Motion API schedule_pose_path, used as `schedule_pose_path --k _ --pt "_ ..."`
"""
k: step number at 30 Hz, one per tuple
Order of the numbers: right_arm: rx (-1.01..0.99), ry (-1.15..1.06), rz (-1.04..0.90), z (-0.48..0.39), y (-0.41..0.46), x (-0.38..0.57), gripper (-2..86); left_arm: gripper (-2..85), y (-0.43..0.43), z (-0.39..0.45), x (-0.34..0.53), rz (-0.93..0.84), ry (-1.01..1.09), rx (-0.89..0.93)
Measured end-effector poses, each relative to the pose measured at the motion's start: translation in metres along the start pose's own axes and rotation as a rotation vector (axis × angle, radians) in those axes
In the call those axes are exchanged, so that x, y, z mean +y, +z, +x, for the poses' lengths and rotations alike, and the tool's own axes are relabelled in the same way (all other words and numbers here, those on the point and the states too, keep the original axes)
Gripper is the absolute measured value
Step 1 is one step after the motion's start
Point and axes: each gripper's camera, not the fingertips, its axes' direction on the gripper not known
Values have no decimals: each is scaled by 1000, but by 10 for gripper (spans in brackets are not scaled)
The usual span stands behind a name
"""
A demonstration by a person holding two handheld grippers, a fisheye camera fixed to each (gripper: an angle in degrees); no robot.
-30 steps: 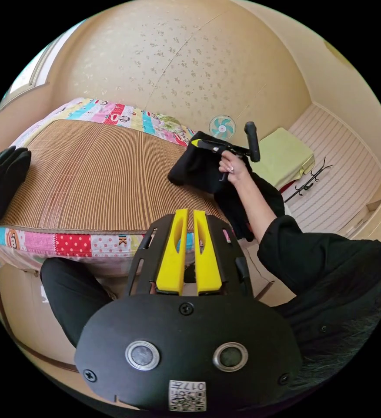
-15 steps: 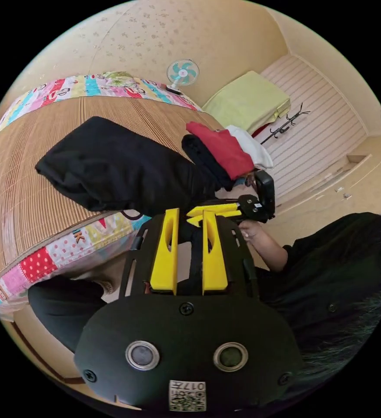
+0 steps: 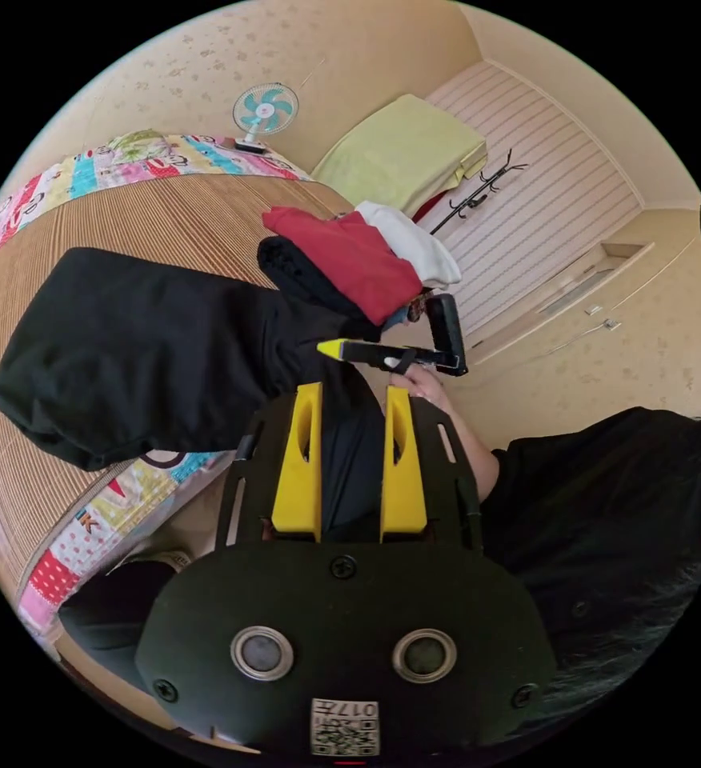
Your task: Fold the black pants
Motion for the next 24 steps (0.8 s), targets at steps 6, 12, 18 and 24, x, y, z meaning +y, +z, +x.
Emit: schedule_pose_path --k 6,12,18,24 --pt "-23 -321 -19 -88 65 -143 38 118 -79 -24 42 240 -76 -135" --pt "119 -456 -559 -121 292 -166 101 129 -97 -61 72 286 -234 -198" --pt "7 -562 -718 -151 328 -115 113 134 -101 -96 101 209 -336 -196" --pt "326 -554 -245 -95 185 -159 128 134 -124 -133 122 230 -396 -150"
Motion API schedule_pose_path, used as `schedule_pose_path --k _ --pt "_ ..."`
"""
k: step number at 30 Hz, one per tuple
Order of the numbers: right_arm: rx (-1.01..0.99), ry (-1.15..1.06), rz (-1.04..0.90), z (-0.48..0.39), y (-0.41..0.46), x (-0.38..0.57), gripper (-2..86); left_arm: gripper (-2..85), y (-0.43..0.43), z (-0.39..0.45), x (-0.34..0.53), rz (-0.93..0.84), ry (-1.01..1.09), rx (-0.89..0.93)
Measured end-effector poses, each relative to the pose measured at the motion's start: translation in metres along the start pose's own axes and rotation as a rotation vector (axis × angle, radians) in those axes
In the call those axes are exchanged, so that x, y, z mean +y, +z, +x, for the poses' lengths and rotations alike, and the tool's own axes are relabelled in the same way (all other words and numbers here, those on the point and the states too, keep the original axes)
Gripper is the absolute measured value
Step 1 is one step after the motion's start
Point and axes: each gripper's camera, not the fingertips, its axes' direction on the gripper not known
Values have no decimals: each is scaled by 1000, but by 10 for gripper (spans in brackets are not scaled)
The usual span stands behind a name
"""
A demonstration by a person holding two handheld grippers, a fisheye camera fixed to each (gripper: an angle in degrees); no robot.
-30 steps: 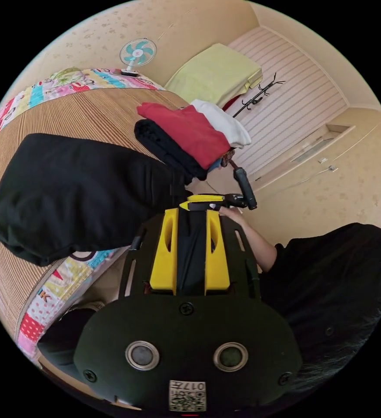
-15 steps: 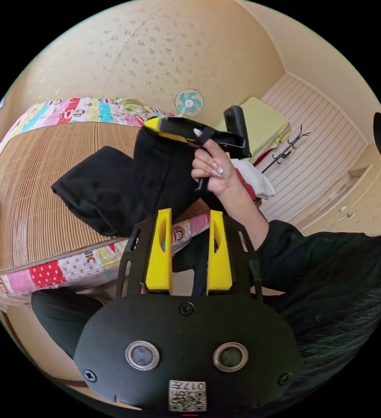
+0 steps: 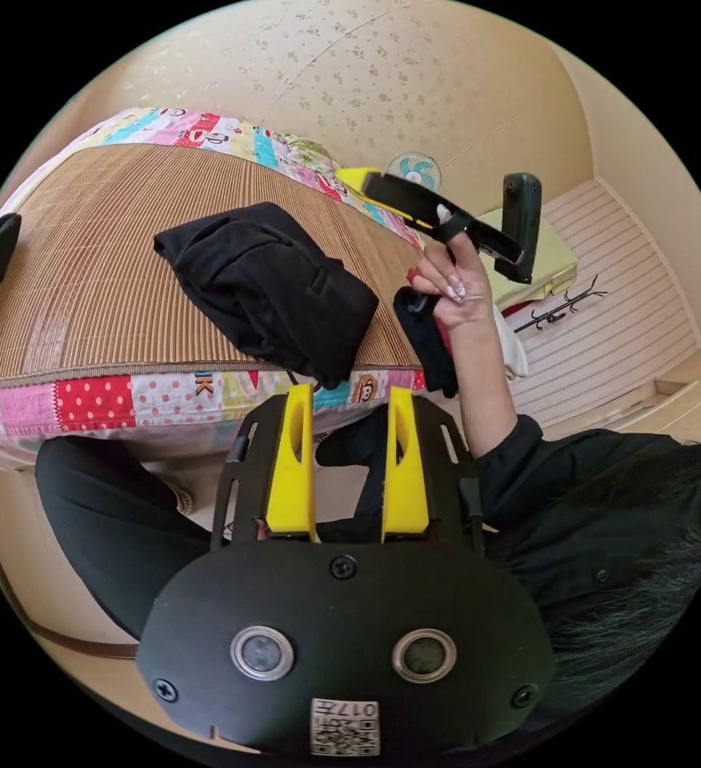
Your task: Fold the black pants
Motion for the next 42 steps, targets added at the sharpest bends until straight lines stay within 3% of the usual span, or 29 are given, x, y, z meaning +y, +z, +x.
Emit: schedule_pose_path --k 3,6,13,17,20,22,25,28,31,34,36,40,42 --pt "118 52 -227 95 32 31 128 135 -8 -13 -9 19 0 8" --pt "40 83 -453 143 79 79 92 142 -13 -20 -23 45 -8 66" --pt "-83 -18 -26 63 -5 116 38 198 -34 -40 -58 130 -180 268" --pt "-99 -186 140 -27 -32 139 34 234 -49 -43 -66 163 -249 251" --pt "-195 -251 131 -73 -20 157 32 192 -51 -58 -57 172 -382 189" --pt "-208 -279 103 -89 -7 168 31 83 -52 -84 -28 203 -573 160" --pt "-261 -346 53 -83 -4 166 25 48 -60 -100 6 250 -559 273" --pt "-251 -376 132 -51 -23 130 32 44 -79 -94 26 259 -503 227" --pt "-181 -458 -15 -36 -2 58 75 44 -85 -90 42 234 -496 248" --pt "-78 -509 -276 -32 76 -19 112 44 -89 -87 55 231 -481 245" --pt "-83 -518 -550 -30 170 -56 127 43 -91 -87 64 233 -491 262" --pt "-142 -475 -1006 -27 309 -31 124 42 -101 -86 85 229 -520 281" --pt "-127 -485 -985 -42 317 -21 78 40 -108 -87 98 229 -550 286"
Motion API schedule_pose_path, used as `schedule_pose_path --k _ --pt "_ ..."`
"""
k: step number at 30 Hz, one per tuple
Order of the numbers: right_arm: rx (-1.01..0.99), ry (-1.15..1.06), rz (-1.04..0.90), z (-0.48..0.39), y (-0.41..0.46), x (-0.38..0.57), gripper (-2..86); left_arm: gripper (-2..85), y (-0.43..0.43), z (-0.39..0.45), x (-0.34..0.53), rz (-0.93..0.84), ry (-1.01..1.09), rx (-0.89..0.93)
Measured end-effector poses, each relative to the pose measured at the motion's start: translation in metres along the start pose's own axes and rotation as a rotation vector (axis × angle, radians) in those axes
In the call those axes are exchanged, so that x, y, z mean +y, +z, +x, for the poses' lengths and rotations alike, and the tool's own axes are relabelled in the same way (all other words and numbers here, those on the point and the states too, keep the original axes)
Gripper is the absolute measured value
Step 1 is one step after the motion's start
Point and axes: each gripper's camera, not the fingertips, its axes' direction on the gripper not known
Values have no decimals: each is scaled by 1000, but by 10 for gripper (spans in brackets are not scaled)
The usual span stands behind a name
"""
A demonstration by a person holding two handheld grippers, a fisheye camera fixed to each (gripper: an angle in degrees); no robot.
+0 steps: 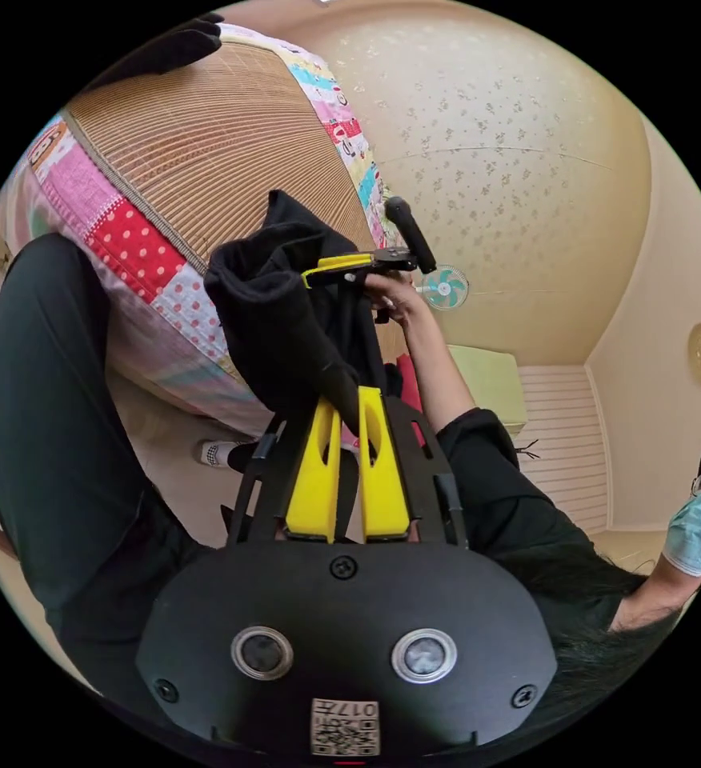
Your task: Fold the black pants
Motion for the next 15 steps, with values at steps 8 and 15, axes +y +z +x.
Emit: schedule_pose_path --k 8,15 --pt "10 139 695 -103 -154 166 29 31 -140 39 26 311 209 -62" --pt "656 442 1401 -299 -266 320 26 14 -261 229 51 765 704 -73"
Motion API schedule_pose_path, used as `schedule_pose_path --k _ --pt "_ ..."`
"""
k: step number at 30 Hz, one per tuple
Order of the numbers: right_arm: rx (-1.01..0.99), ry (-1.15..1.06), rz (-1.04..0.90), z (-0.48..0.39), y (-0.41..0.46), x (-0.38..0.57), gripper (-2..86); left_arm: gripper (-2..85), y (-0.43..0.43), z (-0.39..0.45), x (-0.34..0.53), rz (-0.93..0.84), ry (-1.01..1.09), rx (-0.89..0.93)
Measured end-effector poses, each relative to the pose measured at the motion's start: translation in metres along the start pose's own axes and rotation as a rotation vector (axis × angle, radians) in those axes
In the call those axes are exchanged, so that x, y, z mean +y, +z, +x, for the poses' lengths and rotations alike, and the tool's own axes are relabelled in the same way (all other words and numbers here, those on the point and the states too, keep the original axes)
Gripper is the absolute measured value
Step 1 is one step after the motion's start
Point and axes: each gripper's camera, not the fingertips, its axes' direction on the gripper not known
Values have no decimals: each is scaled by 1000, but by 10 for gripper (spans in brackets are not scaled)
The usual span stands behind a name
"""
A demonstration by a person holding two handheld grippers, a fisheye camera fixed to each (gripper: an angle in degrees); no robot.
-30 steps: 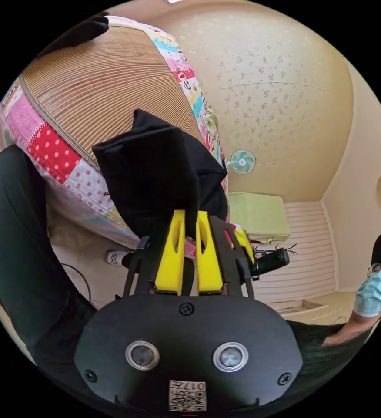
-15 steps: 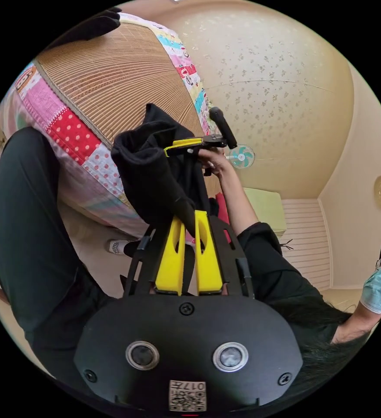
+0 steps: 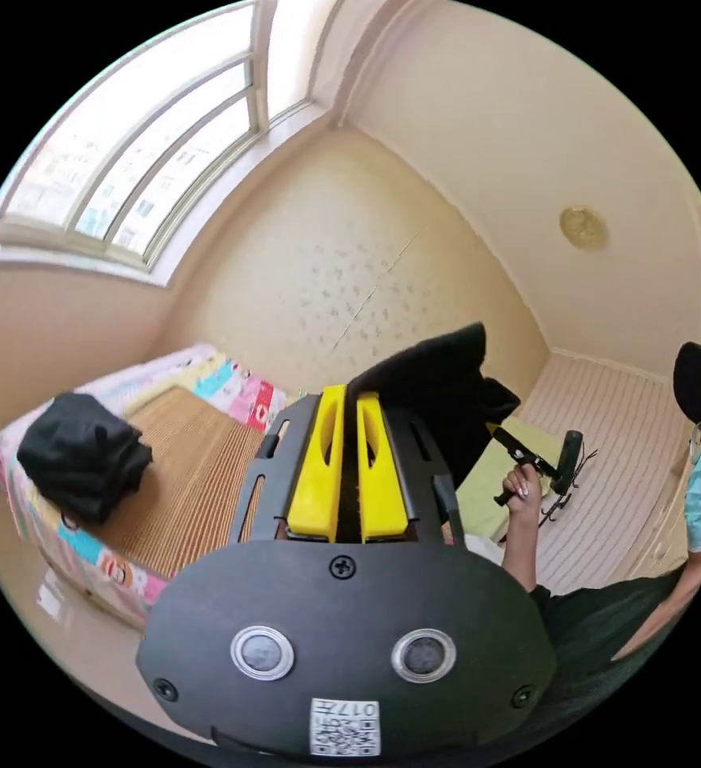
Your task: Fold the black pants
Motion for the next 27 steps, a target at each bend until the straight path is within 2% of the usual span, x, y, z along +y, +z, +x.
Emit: schedule_pose_path --k 3,9,12,16,20,23,25,26,27 --pt "82 37 274 -12 -81 -21 28 10 -21 60 -49 105 80 148" --pt "148 96 663 -37 -206 -51 32 11 -69 181 -117 330 239 347" --pt "206 55 768 -55 -240 -67 33 11 -94 236 -140 442 315 340" --pt "297 20 774 -71 -246 -79 33 6 -96 275 -147 531 351 259" --pt "357 5 732 -59 -202 -68 33 -2 -69 271 -128 568 394 180" --pt "367 46 626 -25 -140 -74 35 -4 -2 259 -123 495 387 64" --pt "363 91 525 12 -84 -95 38 0 94 247 -146 397 370 -60" --pt "377 119 424 44 -35 -119 41 3 125 244 -156 363 366 -95" --pt "398 137 258 83 26 -152 45 10 195 236 -182 266 363 -176"
